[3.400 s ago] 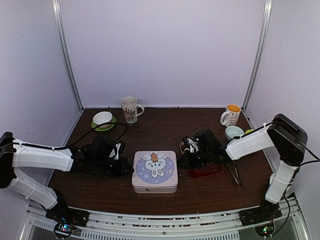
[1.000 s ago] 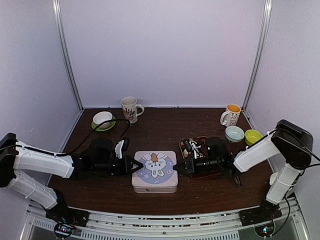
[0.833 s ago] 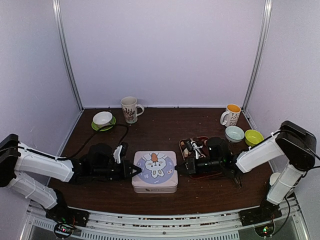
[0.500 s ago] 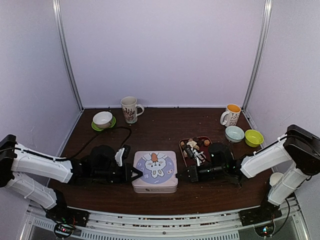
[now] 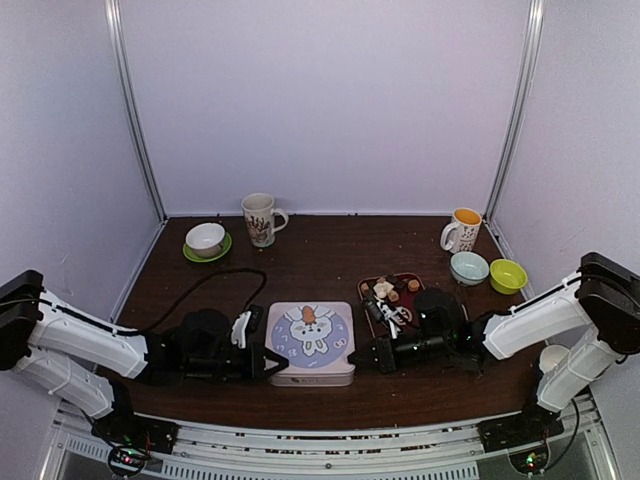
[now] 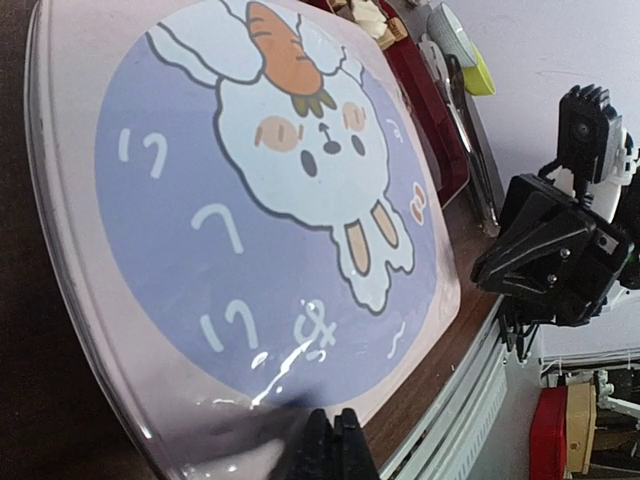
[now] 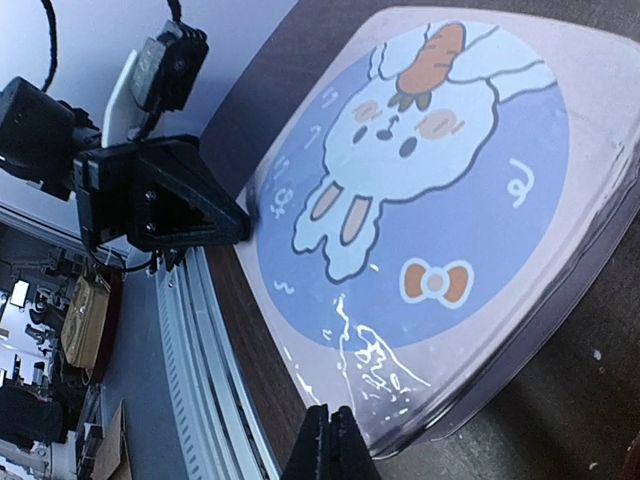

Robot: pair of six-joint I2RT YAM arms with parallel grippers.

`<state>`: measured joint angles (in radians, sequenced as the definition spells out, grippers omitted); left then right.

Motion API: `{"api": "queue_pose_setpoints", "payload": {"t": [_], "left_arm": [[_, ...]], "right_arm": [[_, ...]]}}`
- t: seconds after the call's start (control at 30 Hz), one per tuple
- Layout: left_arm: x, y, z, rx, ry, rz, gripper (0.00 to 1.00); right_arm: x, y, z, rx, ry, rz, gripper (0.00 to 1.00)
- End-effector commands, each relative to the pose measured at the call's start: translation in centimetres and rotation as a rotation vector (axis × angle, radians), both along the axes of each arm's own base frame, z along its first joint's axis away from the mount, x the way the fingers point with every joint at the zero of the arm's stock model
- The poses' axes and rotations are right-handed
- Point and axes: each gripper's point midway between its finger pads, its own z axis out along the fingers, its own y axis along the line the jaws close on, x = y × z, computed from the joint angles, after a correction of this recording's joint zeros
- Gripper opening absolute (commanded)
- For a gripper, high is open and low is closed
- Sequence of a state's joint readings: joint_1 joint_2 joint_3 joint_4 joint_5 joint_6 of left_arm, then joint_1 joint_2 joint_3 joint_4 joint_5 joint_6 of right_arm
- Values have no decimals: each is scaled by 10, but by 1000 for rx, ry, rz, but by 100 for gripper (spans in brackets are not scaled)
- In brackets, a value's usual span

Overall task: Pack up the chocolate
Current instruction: Press the box lid onto the packing box.

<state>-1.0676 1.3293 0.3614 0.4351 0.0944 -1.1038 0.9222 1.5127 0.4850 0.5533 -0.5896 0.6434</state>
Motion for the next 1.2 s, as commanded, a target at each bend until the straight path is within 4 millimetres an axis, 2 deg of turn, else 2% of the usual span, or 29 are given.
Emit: {"api": "queue_pose_setpoints", "payload": {"t": [0.0, 0.1, 0.3, 0.43, 0.57, 0.6, 0.63, 0.67, 0.7, 0.73, 0.77, 0.8, 0.87, 1.07, 1.17], "left_arm": [[-7, 19, -20, 149, -1, 1, 0], [-3, 30, 0, 128, -55, 40, 0], [15, 75, 26, 225, -195, 165, 1], [29, 106, 54, 238, -286, 247, 7], [45, 140, 77, 230, -350, 334, 21], [49, 148, 81, 228, -359, 351, 28], [53, 156, 85, 233, -370, 374, 39], [57, 163, 89, 240, -380, 392, 53], [60, 168, 94, 254, -399, 397, 68], [63, 169, 98, 271, -421, 389, 89], [66, 169, 103, 290, -451, 374, 97], [68, 170, 109, 311, -478, 361, 98], [75, 173, 116, 360, -512, 353, 98], [101, 194, 136, 481, -576, 405, 98], [116, 209, 154, 530, -619, 466, 98]], "right_arm": [[-5, -4, -35, -101, 15, 15, 0], [-3, -8, -34, -83, -29, -9, 0], [16, -17, 16, -61, -241, -70, 0], [39, -39, 41, -146, -417, -169, 0], [72, -78, 69, -215, -541, -340, 0], [80, -89, 76, -227, -562, -394, 0], [88, -102, 84, -240, -583, -452, 1], [94, -114, 91, -252, -603, -506, 11], [99, -126, 98, -263, -625, -554, 25], [103, -136, 104, -270, -644, -590, 43], [106, -145, 110, -276, -664, -623, 63], [108, -153, 115, -287, -685, -646, 78], [113, -167, 124, -327, -731, -694, 97], [132, -211, 138, -422, -768, -902, 100], [137, -243, 146, -479, -792, -1068, 100]]}}
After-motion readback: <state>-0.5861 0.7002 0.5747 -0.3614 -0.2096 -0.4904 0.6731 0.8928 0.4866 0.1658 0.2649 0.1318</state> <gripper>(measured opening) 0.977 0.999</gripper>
